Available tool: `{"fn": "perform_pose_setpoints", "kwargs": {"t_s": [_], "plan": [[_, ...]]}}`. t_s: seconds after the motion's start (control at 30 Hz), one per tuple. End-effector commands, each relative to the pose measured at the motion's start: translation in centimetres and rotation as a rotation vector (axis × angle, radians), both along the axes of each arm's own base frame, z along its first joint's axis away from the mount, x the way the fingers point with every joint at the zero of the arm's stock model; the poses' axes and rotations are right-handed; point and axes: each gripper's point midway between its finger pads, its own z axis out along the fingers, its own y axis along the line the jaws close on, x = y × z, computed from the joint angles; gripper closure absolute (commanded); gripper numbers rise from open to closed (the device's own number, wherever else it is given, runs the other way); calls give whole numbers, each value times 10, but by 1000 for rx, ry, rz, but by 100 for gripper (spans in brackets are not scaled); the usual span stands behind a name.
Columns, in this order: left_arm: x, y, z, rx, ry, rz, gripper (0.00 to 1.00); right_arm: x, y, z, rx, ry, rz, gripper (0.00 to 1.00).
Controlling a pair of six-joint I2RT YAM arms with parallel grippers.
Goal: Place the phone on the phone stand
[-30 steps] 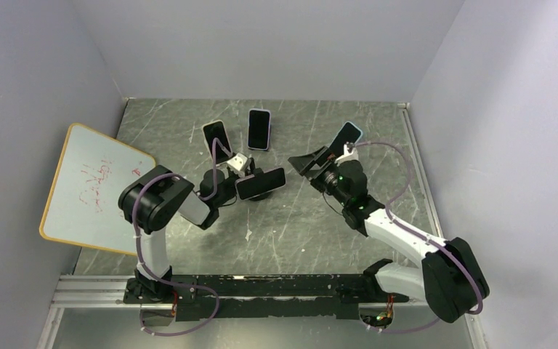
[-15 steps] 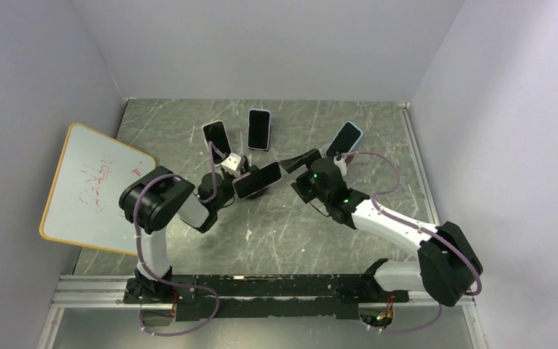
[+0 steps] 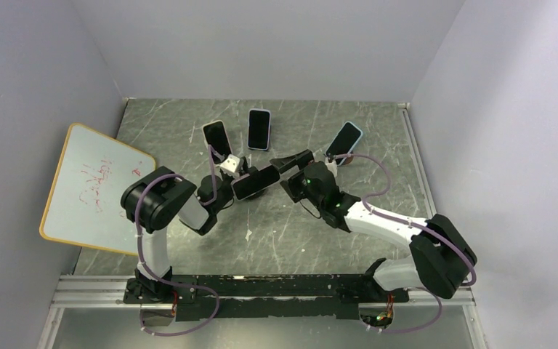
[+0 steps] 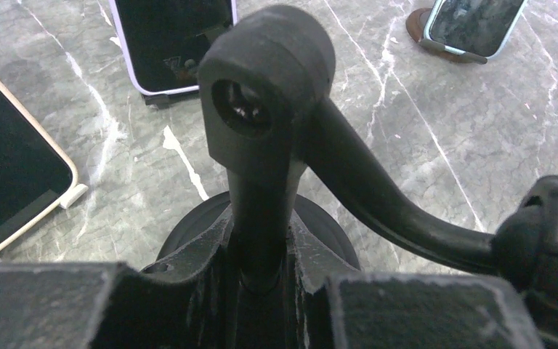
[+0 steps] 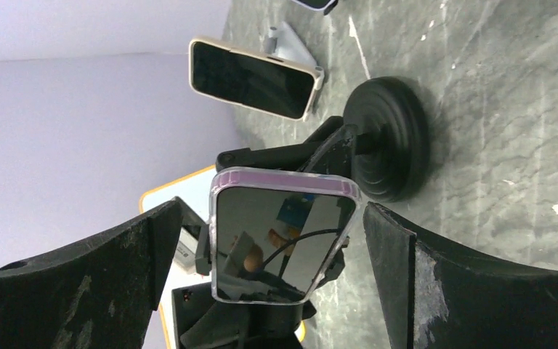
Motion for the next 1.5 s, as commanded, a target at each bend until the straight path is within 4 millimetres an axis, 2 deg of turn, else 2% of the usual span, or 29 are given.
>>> {"fn": "perform_pose_setpoints", "kwargs": {"t_s": [0.0,0.33,0.6,0.7,0.8,0.9,1.03,1.17,1.3,1.47], "plan": [[-4,4,-9,-19,25,24,95,5,-2,18,50,-77,-55,0],[-3,3,-10,-16,32,24,95,6,19,-5,46,-7,-10,0],[-4,3,-12,-13,38,22,95,12,26,-6,45,-21,-6,0],[-5,3,-13,-8,44,17,95,13,26,-5,42,-27,-8,11],[-5,2,-14,-3,49,8,95,15,24,-4,30,-43,-12,34],[-7,-1,-15,-1,59,-8,95,18,21,-1,-20,-75,-17,47],[-13,-7,-17,-5,78,-52,95,22,20,4,-131,-128,11,49],[-18,-12,-23,-1,108,-85,95,25,34,11,-292,-269,157,48],[-24,-14,-27,4,127,-116,95,25,46,6,-443,-378,300,50],[-33,-25,-33,21,165,-201,95,29,49,1,-615,-482,392,54]]}}
